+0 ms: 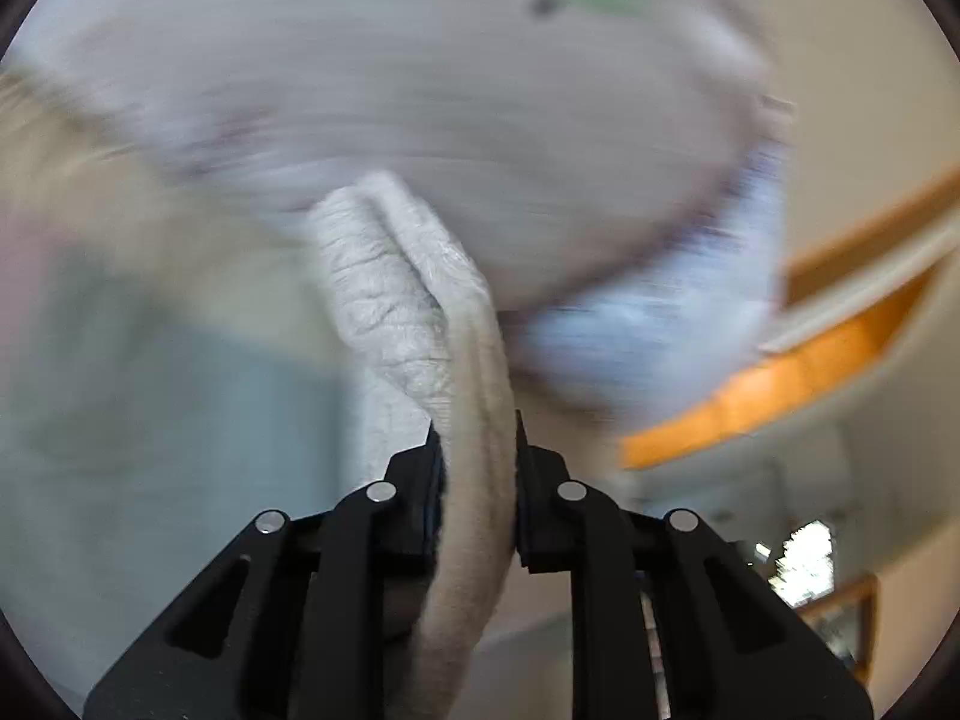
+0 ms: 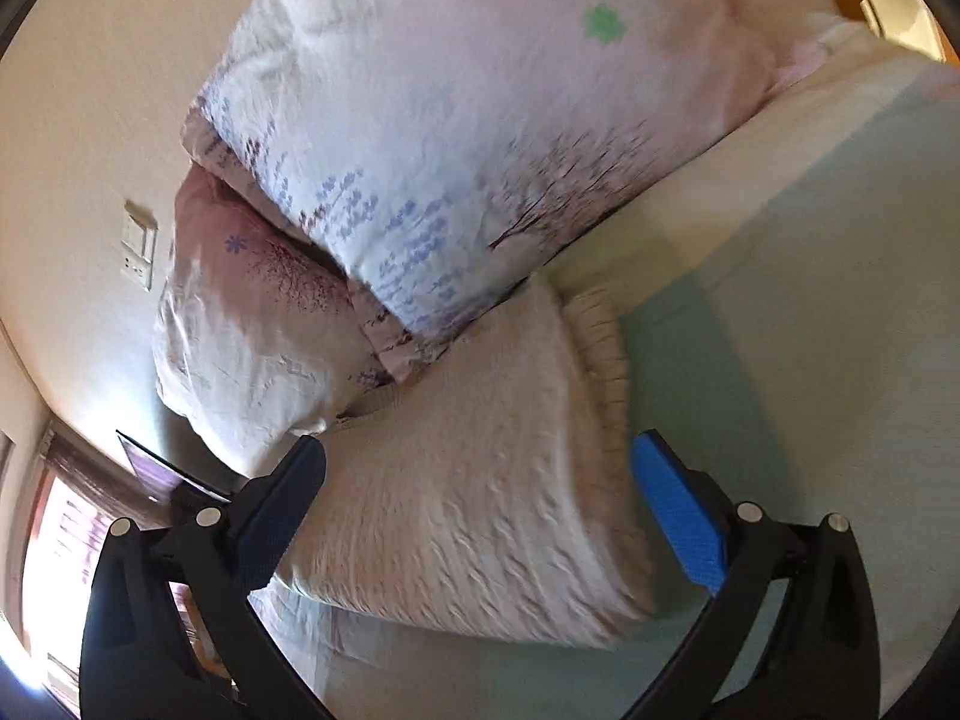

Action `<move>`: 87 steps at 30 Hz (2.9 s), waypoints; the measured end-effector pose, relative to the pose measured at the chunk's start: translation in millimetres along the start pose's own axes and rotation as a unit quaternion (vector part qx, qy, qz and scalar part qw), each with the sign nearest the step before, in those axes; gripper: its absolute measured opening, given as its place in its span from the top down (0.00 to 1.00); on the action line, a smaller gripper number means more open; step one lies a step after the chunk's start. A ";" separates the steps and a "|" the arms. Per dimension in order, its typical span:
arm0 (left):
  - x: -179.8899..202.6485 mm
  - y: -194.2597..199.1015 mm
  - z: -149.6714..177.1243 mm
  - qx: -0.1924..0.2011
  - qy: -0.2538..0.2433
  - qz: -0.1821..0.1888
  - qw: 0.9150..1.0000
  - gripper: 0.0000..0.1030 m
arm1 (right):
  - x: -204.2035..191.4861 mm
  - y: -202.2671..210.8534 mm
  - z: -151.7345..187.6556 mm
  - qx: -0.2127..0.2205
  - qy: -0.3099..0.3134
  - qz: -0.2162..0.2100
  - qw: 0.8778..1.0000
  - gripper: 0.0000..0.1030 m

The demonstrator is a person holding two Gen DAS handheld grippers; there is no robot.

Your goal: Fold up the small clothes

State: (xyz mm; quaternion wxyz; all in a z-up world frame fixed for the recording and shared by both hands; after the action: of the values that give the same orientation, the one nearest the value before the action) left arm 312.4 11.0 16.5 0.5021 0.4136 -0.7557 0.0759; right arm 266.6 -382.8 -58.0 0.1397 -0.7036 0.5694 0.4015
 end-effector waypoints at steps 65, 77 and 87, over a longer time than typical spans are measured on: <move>-41.3 46.6 104.7 -0.012 -0.263 -0.201 0.944 0.02 | -92.9 -67.3 149.3 -0.137 0.236 0.042 0.961 0.14; -56.6 39.2 154.4 -0.053 -0.341 -0.296 0.891 0.02 | -59.9 22.3 170.2 -0.103 0.268 0.165 0.944 0.05; -70.5 43.2 162.1 -0.060 -0.359 -0.312 0.878 0.02 | -52.8 16.0 187.7 -0.109 0.329 0.217 0.912 0.01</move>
State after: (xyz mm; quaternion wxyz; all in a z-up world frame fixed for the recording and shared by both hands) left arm 180.1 -8.4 -106.9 0.2177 0.5957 -0.7191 -0.2839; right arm 174.2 -228.7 -135.5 -0.2240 -0.6657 0.6746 0.2271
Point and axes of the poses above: each gripper's, at about its wrist camera, not at the fingertips, and y roughly against the way its jaws point, x to its right, z to its underside, the point moved 10 cm from there along -y, roughly the way its jaws point, and after that the axes turned 13 degrees about x, right-handed, at the moved point
